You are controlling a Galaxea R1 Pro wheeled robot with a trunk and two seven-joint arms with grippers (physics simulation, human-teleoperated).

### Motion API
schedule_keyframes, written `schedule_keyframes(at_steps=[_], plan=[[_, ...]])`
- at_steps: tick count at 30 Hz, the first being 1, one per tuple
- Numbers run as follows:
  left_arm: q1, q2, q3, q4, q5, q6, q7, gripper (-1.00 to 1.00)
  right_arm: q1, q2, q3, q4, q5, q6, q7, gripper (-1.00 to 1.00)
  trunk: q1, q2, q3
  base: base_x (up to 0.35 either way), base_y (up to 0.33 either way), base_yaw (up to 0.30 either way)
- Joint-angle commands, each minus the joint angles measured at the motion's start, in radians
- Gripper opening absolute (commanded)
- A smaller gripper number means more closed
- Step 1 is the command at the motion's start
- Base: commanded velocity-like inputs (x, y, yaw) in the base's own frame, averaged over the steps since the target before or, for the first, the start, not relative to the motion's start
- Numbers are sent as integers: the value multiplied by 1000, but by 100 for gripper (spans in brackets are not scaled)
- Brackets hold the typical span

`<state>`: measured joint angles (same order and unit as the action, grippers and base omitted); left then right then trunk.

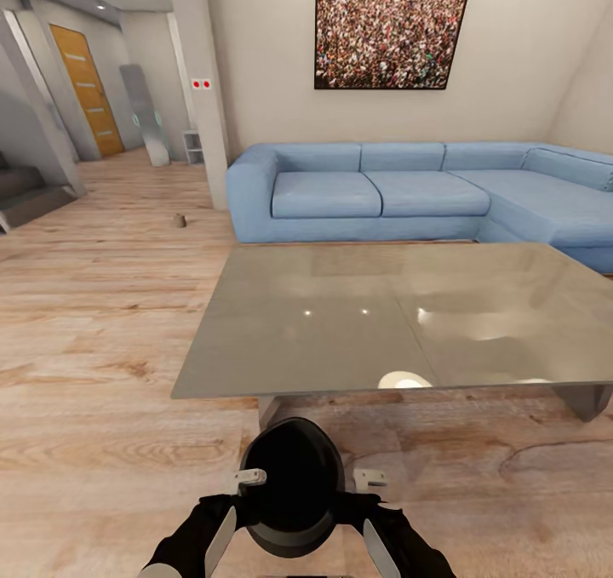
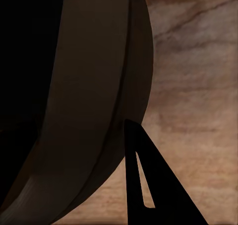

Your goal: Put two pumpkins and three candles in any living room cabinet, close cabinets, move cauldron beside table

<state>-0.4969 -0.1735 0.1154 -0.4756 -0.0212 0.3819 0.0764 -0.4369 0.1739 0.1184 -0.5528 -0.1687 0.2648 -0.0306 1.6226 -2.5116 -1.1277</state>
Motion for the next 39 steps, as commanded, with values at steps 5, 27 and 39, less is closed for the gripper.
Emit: schedule_keyframes(at_steps=[5,27,39], plan=[[0,-1,-3,3,27,-1,-3,-100,0,1,1,-2,-2,-42,3,-100,0,0,-4,0,0,0],[0,-1,0,3,27,-4,-3,-100,0,1,1,-2,-3,-42,2,100,3,-2,-23,0,0,0],[0,-1,0,3,29,-4,-3,100,0,1,1,-2,-3,-42,3,100,3,-2,-23,0,0,0]])
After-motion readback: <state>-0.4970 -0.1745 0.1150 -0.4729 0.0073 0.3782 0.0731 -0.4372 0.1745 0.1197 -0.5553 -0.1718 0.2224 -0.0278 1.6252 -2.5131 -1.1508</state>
